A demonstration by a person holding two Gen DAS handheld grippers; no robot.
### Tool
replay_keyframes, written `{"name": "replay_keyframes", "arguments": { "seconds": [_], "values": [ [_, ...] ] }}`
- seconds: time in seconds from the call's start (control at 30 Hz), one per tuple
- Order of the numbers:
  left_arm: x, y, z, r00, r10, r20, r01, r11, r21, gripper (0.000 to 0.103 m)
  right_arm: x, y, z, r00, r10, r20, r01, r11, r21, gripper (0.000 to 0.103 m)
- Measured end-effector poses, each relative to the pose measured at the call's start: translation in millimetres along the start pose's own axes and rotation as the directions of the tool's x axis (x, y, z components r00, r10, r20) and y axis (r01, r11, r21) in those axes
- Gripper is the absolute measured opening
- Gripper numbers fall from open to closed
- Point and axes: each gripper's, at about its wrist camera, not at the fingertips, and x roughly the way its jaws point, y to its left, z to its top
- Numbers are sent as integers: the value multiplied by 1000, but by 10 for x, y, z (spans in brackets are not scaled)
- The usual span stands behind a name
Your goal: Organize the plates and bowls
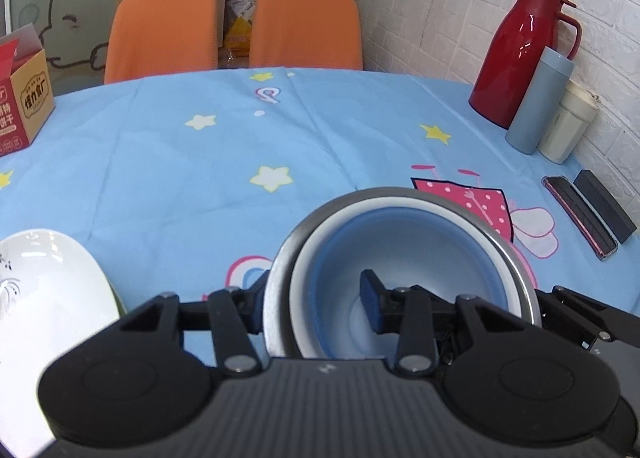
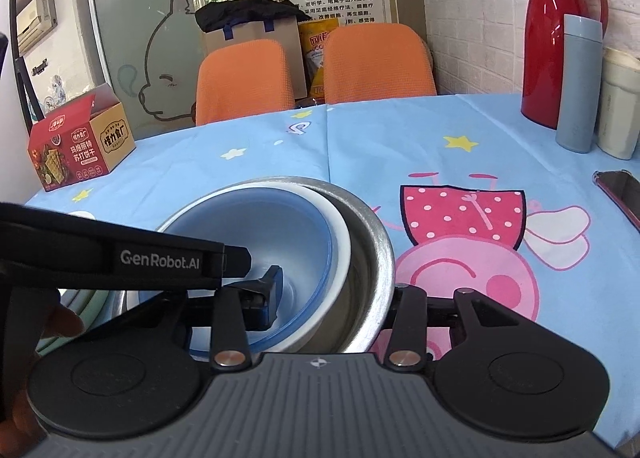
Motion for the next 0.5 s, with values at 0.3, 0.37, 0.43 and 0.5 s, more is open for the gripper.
{"name": "replay_keyframes", "arguments": {
  "seconds": [0.3, 0.37, 0.43, 0.5],
  "values": [
    [-148, -105, 69, 999, -27, 38, 27, 1000, -4, 43, -203, 19, 72, 999, -33, 43, 34, 999, -22, 79],
    [-205, -69, 95, 998, -31, 50, 32, 999, -11, 43, -241, 32, 109, 998, -37, 52, 38, 999, -29, 79],
    [-280, 19, 129, 998, -24, 65, 26, 999, -26, 43, -264, 93, 153, 997, -34, 64, 37, 998, -45, 79],
    [-378, 142, 166, 996, 1, 87, 3, 999, -41, 44, -267, 191, 203, 997, -16, 78, 21, 998, -59, 80]
  ]
}}
